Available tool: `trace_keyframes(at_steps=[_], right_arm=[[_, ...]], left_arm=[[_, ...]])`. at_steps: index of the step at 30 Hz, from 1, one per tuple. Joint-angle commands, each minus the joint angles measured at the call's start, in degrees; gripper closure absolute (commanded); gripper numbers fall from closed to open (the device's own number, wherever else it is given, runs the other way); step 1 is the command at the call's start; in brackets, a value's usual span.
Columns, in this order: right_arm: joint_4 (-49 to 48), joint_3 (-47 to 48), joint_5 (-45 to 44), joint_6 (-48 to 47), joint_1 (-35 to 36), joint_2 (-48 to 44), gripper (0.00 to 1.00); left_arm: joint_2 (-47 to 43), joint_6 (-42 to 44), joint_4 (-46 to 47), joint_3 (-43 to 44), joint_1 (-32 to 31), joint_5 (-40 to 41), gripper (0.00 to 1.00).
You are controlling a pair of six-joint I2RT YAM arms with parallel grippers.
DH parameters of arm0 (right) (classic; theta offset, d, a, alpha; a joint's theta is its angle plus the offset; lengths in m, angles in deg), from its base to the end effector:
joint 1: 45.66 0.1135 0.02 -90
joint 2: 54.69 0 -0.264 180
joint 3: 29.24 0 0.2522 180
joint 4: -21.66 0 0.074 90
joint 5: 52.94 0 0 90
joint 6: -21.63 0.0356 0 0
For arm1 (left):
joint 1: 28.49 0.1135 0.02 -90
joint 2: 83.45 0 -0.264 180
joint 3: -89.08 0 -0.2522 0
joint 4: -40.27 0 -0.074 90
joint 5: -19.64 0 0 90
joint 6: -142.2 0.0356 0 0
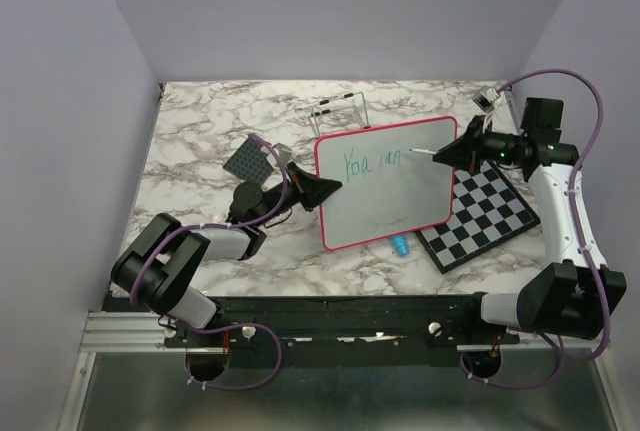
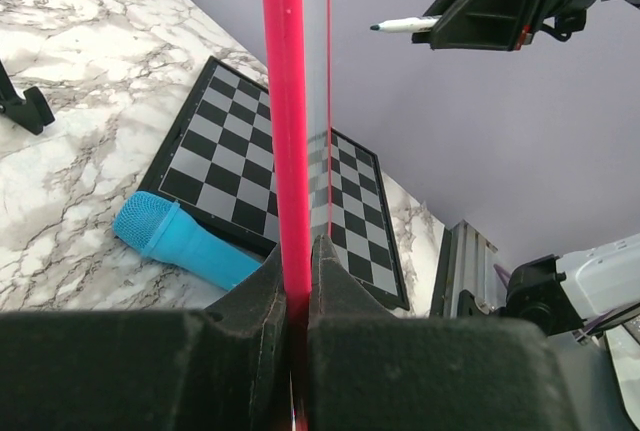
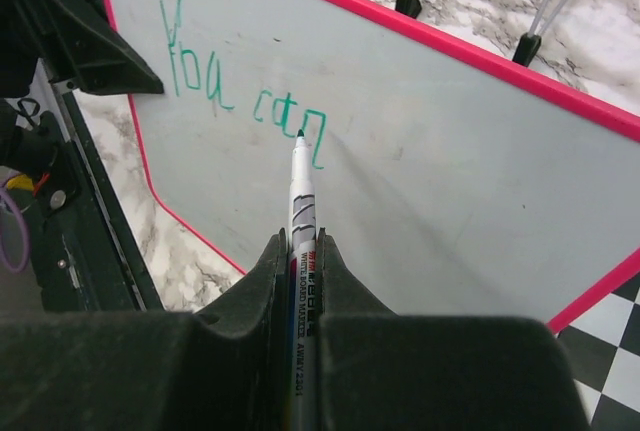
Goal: Write a sentence on the whiteboard
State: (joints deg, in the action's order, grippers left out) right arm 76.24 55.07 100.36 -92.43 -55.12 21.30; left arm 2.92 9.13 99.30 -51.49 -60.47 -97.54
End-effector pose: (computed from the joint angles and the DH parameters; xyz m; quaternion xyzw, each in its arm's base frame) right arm 0.2694 -0.0127 0.3411 -0.2943 0.7588 0.3748 0.4441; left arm 0.2279 -0.1615 0.2148 0.1228 0.6259 -0.5776 0.5095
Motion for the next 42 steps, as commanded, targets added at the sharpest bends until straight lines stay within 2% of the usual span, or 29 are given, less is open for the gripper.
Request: trace_keyframes(at_steps=[1, 16, 42], right_arm=[[0.06, -1.9, 4.28, -0.82, -0.39, -2.24, 0.99], [-2.41, -5.77, 5.25, -2.84, -5.05, -5.06, 0.99], [-5.4, -9.02, 5.6, -3.1, -5.58, -6.38, 0.99]], left_arm=[[-0.23, 6.68, -1.95, 0.34, -0.18, -2.09, 1.0], [-2.26, 8.53, -4.24, -0.8, -0.18, -1.65, 1.0], [-5.68, 9.58, -6.79, -3.17, -0.18, -0.24, 1.0]])
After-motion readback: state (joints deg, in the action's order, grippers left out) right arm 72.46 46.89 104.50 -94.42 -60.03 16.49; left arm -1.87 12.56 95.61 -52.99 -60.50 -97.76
